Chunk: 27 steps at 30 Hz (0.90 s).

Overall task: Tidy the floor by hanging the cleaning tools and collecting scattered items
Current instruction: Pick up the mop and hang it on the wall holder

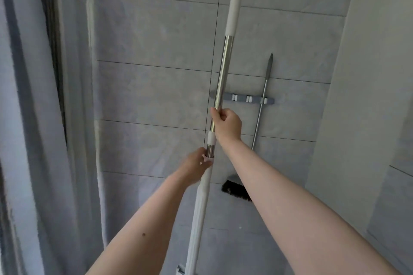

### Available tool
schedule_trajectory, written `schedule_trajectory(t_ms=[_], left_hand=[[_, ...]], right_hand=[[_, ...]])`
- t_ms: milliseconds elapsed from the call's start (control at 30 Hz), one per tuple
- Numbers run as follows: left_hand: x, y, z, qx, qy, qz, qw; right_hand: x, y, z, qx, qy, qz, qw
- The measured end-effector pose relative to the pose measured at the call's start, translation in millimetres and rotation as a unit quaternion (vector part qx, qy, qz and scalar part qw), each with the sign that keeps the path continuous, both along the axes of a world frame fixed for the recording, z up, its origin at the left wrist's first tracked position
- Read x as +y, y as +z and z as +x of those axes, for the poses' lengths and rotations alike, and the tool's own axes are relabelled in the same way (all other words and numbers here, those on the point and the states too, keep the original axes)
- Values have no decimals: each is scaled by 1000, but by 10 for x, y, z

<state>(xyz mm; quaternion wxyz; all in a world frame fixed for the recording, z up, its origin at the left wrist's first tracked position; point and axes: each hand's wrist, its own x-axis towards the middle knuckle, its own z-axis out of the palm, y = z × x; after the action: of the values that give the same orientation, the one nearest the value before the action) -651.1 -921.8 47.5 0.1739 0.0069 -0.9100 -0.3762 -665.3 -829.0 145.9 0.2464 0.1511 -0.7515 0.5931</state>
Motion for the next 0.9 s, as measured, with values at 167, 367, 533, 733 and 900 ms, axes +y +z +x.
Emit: schedule_trajectory(t_ms=[167,367,533,733,900], left_hand=[[-25,-47,-536,25,-39,26,999],[3,105,-1127,76,-64,107,989],[159,248,-1769,74,-89,101,988],[218,208,-2496,26,-67,38,997],[170,49,-2872,-11,-16,7,1000]], right_hand=[[-70,-16,-518,-1,-32,-12,999],[-36,27,-1176,0,-55,8,998],[103,141,-1880,8,-48,23,999],[233,374,-2744,14,-3,66,998],[117,568,-3193,25,31,59,997]])
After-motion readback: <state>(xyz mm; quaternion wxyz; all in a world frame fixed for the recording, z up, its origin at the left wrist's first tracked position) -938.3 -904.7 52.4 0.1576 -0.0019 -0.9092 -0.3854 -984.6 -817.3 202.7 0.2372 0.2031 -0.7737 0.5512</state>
